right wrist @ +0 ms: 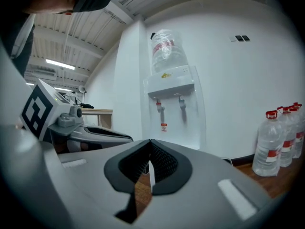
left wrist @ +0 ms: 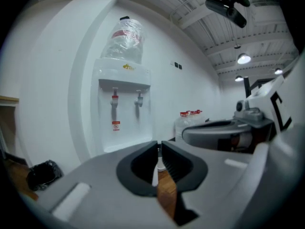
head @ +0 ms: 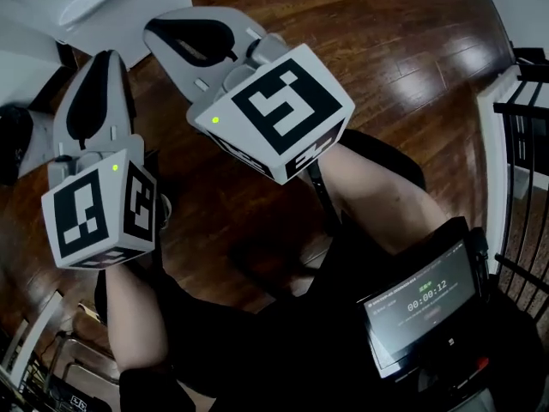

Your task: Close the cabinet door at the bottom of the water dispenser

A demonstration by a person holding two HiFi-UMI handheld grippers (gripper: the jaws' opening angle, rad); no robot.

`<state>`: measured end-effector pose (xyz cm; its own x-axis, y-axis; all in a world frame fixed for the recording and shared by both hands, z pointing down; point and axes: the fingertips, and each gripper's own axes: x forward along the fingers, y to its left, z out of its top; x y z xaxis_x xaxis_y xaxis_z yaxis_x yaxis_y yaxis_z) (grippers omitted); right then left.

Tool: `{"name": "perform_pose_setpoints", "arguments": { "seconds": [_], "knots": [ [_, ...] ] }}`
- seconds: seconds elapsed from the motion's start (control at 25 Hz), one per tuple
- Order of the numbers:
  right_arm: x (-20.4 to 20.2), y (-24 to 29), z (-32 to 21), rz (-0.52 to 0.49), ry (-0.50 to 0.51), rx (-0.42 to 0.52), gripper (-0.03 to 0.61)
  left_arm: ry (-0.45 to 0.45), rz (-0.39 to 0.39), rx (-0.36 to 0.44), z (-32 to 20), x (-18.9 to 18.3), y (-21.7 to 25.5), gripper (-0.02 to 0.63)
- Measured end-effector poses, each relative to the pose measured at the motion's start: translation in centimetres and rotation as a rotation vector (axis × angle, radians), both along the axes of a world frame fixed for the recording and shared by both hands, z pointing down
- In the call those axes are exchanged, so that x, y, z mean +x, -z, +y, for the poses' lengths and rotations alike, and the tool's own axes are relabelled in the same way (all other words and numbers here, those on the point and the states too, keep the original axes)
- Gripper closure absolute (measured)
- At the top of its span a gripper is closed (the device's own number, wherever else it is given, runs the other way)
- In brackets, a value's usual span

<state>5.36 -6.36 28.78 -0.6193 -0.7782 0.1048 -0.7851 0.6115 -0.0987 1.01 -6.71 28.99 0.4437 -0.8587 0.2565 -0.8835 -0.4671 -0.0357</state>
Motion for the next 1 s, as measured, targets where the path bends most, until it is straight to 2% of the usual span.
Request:
{"name": "perform_pose_setpoints", "arguments": {
  "seconds": [0.6, 0.8, 1.0],
  "knots": [
    [-0.3, 0.2, 0.4, 0.003, 0.014, -0.012, 0.574, -0.018, -0.013, -0.045, -0.1, 0.8, -1.6, 0.571],
    [-1.0, 0.7, 1.0, 0.009, 0.045, 0.032, 0.574, 0.002, -0.02, -0.02, 0.6, 0.1, -1.1, 0.571],
    [-0.8, 1.1, 2.6, 0.027, 0.017, 0.028, 0.574, -0.009, -0.013, -0.01, 2.1, -0.2, -1.0, 0.571]
  ]
}}
